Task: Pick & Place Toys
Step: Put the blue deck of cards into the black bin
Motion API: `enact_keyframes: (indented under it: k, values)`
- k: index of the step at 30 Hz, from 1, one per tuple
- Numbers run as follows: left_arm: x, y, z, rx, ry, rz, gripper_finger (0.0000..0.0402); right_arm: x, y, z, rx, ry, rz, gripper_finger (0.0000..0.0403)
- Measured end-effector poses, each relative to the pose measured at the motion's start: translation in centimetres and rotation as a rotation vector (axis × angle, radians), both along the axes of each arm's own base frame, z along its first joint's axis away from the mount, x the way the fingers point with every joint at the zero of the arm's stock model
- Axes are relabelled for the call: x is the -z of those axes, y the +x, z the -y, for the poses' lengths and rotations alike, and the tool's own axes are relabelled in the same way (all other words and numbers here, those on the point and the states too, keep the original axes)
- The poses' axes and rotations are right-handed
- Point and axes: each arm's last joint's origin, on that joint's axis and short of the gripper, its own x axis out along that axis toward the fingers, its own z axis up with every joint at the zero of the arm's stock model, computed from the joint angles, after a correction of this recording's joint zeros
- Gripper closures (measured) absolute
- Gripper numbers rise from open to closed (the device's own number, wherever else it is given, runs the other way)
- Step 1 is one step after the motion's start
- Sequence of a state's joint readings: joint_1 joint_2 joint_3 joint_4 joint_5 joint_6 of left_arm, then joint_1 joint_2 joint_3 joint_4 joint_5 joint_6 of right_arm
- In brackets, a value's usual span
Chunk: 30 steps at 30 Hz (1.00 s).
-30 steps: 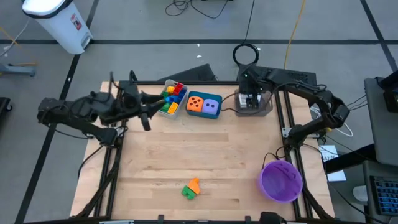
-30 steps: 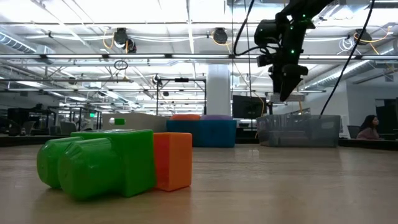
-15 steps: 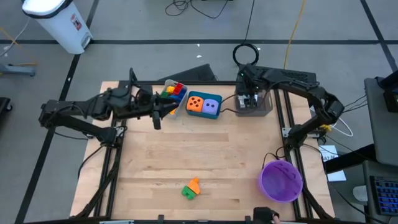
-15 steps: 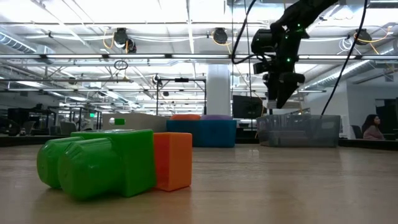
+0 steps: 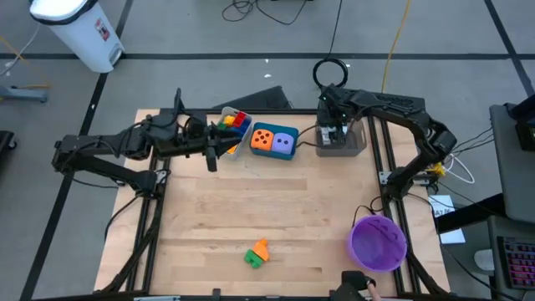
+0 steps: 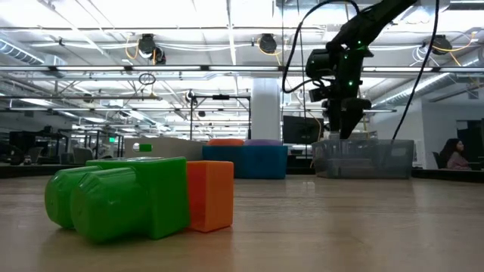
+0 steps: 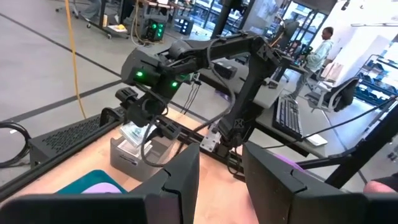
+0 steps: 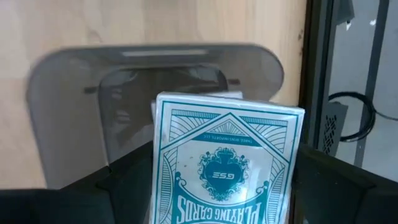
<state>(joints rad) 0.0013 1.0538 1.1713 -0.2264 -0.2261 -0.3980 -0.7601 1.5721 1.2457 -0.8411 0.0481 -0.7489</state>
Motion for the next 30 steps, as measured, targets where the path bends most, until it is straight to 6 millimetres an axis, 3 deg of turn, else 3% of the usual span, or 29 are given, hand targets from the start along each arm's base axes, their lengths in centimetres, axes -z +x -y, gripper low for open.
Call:
enact_keyframes:
  k: [14, 30]
  values:
    - [0.0, 0.0, 0.0, 0.002, 0.000, -0.004, 0.0275, 2.0, 0.4, 0.9, 0.008, 0.043, -0.046, 0.0091]
    - [0.1, 0.0, 0.0, 0.002, 0.000, -0.008, 0.0275, 2.1, 0.5, 1.0, -0.009, 0.041, -0.051, 0.0068]
